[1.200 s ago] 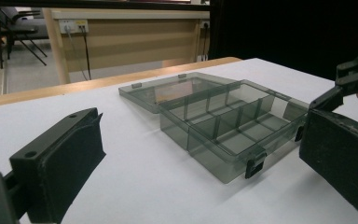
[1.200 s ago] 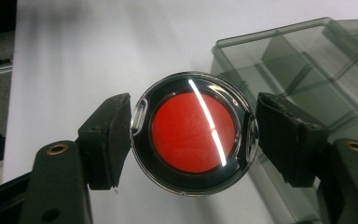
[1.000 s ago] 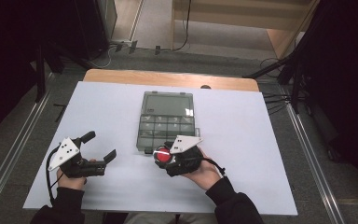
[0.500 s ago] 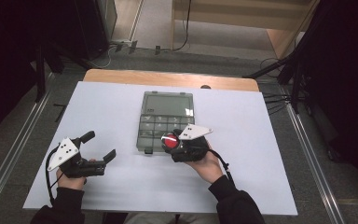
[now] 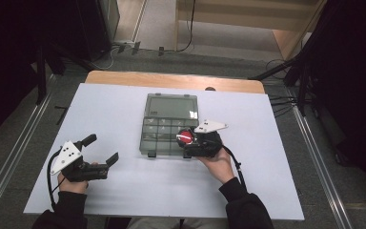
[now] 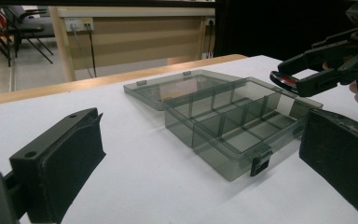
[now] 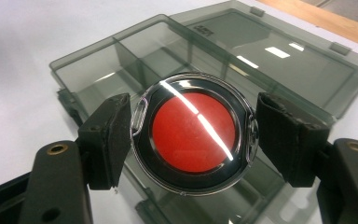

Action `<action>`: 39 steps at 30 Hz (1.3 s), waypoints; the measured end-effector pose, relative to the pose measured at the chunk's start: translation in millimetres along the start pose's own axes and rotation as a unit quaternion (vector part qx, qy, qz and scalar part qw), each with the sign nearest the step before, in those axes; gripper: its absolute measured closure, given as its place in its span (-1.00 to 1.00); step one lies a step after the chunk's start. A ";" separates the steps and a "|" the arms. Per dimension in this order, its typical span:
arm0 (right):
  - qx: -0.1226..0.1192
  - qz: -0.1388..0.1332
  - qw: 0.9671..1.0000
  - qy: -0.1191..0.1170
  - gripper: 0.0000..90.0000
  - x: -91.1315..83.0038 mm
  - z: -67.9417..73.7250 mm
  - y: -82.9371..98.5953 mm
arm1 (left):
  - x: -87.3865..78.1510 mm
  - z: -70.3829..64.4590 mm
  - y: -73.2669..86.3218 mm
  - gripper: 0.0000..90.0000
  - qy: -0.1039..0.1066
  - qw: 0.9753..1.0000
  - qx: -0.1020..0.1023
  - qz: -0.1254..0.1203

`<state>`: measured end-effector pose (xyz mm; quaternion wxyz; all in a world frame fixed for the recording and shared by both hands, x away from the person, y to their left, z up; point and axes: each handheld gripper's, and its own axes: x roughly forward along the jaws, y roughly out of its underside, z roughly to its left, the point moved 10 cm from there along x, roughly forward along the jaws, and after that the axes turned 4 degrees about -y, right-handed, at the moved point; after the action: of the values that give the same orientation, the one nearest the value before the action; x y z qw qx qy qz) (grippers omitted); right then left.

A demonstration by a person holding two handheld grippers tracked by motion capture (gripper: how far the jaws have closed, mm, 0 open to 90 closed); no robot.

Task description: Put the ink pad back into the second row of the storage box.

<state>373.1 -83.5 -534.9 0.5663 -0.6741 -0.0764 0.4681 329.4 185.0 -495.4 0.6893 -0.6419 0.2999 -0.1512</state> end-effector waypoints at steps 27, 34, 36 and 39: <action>-0.003 -0.044 0.998 0.039 -1.00 -19.2 -7.5 -14.1 | -0.9 -1.2 -1.7 -1.00 0.003 1.000 0.000 -0.005; -0.019 -0.052 0.997 0.053 -1.00 -29.8 -6.9 -22.7 | -1.6 -0.9 -2.0 -1.00 0.003 1.000 -0.001 -0.006; -0.017 -0.050 0.997 0.053 -1.00 -33.6 -7.1 -23.9 | -1.8 -1.0 -2.3 -1.00 0.003 1.000 -0.001 -0.007; -0.018 -0.049 0.997 0.056 -1.00 -41.7 -8.5 -24.8 | -1.7 -1.5 -2.3 -1.00 0.004 1.000 -0.002 -0.007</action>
<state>366.9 -107.1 -492.2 0.5801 -0.7047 -0.0858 0.3995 327.6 184.5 -492.7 0.6856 -0.6450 0.2984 -0.1579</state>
